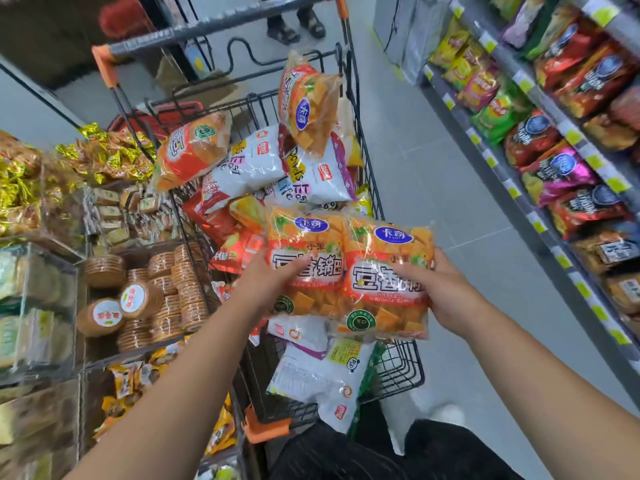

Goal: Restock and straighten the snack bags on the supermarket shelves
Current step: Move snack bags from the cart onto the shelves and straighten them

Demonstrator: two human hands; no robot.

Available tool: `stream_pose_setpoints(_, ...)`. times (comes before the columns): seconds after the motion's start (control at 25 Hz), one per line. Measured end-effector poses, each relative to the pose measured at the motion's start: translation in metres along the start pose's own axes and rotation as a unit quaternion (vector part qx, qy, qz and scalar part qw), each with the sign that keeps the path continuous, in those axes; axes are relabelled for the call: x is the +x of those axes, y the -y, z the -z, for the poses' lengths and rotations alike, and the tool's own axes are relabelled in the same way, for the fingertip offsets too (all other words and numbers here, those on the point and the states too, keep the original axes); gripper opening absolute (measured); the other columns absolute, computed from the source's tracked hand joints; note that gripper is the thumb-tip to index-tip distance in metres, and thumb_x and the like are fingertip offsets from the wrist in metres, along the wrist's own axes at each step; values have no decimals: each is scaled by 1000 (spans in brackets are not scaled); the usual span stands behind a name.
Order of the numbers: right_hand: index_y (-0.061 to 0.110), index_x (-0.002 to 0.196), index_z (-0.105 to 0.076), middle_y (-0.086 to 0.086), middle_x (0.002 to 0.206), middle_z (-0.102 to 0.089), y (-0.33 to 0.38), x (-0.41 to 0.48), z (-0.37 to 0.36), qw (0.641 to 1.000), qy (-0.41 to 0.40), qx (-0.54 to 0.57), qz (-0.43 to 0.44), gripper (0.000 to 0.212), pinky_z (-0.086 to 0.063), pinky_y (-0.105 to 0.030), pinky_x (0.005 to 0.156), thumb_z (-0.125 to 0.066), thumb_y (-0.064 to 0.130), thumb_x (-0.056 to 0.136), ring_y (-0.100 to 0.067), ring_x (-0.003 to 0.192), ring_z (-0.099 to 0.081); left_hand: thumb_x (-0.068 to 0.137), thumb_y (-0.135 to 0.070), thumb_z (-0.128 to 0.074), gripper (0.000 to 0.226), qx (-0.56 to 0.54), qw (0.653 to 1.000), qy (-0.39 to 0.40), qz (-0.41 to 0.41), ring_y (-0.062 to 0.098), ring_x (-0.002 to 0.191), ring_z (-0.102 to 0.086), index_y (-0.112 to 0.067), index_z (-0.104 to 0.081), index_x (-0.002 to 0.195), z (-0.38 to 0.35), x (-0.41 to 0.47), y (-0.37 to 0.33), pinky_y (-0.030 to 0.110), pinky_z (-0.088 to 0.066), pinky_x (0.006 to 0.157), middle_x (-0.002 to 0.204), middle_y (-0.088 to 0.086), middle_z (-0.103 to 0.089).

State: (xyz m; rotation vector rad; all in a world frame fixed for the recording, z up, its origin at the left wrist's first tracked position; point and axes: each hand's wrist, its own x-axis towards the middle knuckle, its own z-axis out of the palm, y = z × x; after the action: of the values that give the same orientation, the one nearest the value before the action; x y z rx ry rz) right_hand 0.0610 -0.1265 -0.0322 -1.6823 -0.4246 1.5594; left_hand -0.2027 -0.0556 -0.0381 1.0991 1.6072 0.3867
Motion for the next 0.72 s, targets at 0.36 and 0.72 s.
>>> stream_pose_setpoints(0.36,27,115,-61,1,101,-75,-12,-111,165,982,-124,98,103,58,-56,-50,87,-84,31,61,-23,88,-73,78,-43,-78,39,-6,988,102,-116,14,78,-74,-24,-63,107,-152,-77,-75,27,-55,63,94,-3,-76)
stream_pose_setpoints(0.72,22,116,-60,-4,104,-75,-61,-266,365,916,-286,214,183,59,-58,-49,78,-82,27,62,-25,87,-73,81,-49,-73,35,81,940,256,-210,3,70,-71,-26,-64,106,-359,-200,-140,16,-48,56,92,-8,-75)
